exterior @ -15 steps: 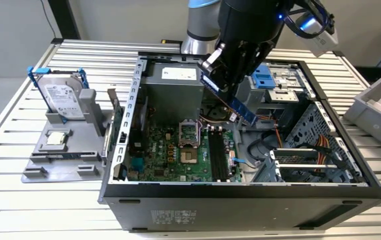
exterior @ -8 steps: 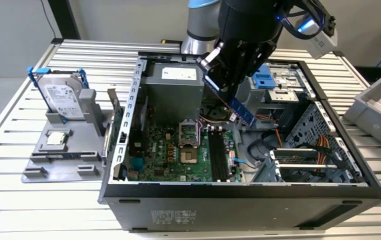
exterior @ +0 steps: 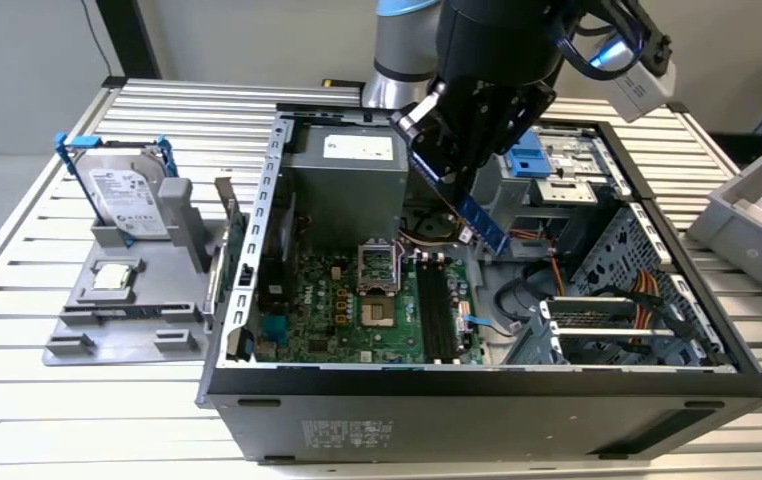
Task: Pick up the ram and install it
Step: 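Insert the ram into the slot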
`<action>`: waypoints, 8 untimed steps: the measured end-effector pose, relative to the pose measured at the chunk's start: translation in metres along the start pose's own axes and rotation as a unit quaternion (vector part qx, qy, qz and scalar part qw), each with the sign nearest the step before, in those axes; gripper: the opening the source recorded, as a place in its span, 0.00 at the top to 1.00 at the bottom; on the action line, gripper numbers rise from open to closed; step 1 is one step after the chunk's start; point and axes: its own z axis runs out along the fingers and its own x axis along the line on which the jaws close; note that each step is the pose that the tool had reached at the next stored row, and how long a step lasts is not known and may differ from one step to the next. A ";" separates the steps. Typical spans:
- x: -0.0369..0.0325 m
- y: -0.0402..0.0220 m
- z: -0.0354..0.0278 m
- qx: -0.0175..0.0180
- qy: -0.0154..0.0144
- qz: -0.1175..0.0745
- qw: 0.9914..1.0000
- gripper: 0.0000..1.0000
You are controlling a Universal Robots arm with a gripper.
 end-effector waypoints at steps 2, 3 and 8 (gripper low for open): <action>0.0000 0.0000 0.0000 0.000 0.000 0.005 1.000 1.00; 0.0000 0.0000 0.0000 0.000 0.000 0.008 1.000 1.00; 0.0000 0.0000 0.0000 0.001 -0.001 0.029 1.000 1.00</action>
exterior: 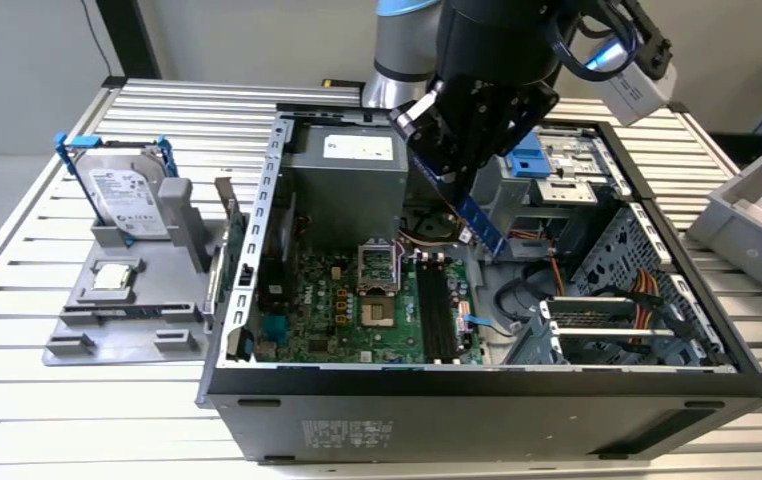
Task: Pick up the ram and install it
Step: 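Insert the ram into the slot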
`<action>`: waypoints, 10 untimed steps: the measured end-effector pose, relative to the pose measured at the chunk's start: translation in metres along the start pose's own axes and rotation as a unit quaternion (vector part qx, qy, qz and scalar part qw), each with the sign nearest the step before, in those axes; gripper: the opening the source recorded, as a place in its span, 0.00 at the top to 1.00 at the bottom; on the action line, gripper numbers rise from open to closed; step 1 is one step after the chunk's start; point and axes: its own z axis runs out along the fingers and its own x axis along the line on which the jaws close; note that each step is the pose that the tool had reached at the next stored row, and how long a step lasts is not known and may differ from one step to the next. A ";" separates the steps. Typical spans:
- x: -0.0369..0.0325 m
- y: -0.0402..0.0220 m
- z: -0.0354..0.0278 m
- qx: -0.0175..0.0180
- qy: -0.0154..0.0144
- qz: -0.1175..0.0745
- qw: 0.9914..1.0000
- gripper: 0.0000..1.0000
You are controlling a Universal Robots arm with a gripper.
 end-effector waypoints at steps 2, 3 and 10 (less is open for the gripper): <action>0.0000 0.0000 0.0000 0.000 -0.001 0.011 1.000 1.00; 0.0000 0.0000 0.0000 0.000 -0.001 0.016 1.000 1.00; 0.0000 0.0000 0.0001 0.001 -0.003 0.062 0.998 1.00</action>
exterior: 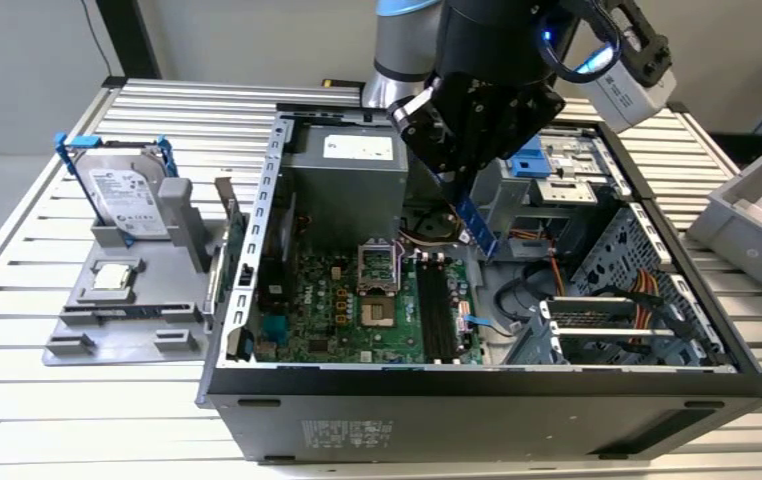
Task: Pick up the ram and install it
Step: 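Insert the ram into the slot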
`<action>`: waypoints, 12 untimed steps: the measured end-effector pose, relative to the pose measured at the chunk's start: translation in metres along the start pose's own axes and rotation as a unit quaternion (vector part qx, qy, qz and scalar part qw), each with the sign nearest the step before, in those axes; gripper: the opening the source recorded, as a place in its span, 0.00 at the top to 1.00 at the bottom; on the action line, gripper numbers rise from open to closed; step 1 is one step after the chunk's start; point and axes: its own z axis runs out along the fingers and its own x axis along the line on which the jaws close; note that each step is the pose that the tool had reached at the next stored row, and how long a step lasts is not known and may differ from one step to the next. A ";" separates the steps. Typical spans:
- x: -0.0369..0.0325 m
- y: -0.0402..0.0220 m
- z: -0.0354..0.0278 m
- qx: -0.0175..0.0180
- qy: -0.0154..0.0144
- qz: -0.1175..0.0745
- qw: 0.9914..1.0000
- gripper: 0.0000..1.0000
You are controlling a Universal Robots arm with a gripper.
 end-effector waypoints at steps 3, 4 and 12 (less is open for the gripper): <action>0.0000 0.0000 0.0000 0.001 -0.001 0.022 1.000 1.00; 0.0000 0.0000 0.0000 0.001 -0.001 0.029 1.000 1.00; 0.0000 0.0000 0.0000 0.002 -0.004 0.092 0.996 1.00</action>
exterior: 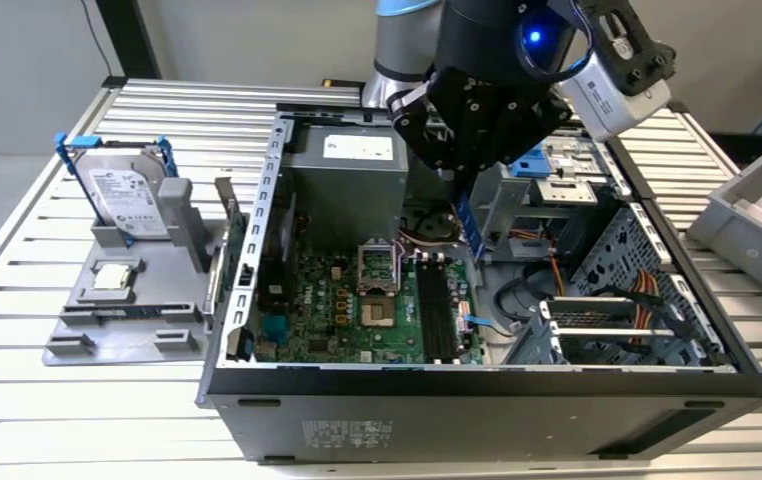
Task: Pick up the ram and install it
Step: 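Insert the ram into the slot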
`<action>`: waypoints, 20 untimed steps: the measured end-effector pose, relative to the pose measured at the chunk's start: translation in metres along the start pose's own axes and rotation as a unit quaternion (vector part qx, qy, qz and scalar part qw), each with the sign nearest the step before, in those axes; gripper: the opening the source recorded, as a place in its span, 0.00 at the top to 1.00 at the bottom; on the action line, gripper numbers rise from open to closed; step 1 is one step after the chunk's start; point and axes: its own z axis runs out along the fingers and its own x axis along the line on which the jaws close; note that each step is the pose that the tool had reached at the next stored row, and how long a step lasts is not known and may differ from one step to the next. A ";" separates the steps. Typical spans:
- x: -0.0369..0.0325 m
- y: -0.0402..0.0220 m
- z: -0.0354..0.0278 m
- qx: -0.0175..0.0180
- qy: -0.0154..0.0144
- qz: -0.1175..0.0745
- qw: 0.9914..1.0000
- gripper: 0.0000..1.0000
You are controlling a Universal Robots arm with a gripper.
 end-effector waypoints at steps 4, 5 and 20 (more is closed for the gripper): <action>0.0000 0.0000 0.0000 0.001 -0.001 0.031 1.000 1.00; 0.0000 0.0000 0.0000 0.001 -0.002 0.039 0.999 1.00; 0.0000 0.0000 0.0004 0.003 -0.005 0.107 0.994 1.00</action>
